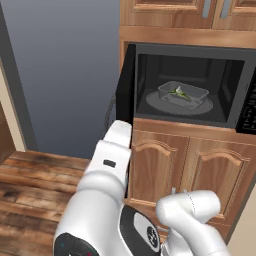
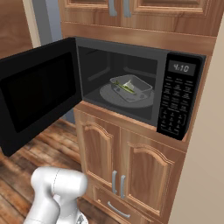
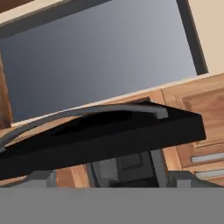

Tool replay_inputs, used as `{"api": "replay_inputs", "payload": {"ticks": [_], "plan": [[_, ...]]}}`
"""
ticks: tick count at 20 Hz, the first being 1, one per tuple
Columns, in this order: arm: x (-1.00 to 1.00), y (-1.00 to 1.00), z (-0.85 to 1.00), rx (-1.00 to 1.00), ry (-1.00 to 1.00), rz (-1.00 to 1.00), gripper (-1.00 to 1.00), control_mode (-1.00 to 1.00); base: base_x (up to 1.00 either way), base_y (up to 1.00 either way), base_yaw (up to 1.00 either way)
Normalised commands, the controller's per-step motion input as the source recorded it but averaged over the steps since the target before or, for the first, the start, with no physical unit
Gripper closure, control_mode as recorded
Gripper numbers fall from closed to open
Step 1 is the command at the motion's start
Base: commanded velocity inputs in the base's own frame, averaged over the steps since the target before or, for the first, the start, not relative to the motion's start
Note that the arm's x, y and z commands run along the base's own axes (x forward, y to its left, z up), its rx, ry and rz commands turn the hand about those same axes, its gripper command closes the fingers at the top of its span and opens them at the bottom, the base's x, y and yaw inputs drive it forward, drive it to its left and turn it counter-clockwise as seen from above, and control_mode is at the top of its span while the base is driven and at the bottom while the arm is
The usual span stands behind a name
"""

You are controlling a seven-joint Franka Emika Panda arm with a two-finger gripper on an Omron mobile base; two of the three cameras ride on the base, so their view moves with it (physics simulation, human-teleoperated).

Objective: Place the tupperware containing the fish and garlic meal in the microwave. Close the microwave door and press the start button to reheat the meal.

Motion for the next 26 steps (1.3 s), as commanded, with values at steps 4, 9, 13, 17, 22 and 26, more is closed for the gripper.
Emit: {"api": "replay_inputs", "payload": {"ticks": [4,9,13,17,22,26], "plan": [[0.35,0.5,0.0,-0.15,0.0,-0.04,-1.0,-1.0,0.0,0.0,0.0],[0.48,0.41,-0.01,-0.1,0.02,-0.04,-1.0,-1.0,0.0,0.0,0.0],[0.49,0.13,-0.13,-0.03,0.04,-0.01,-1.0,-1.0,0.0,0.0,0.0],[0.5,0.0,-0.21,-0.01,0.08,0.0,-1.0,-1.0,0.0,0.0,0.0],[0.48,0.0,-0.19,-0.02,0.09,-0.02,-1.0,-1.0,0.0,0.0,0.0],[0.37,-0.03,-0.19,-0.04,0.08,-0.08,-1.0,-1.0,0.0,0.0,0.0]]}}
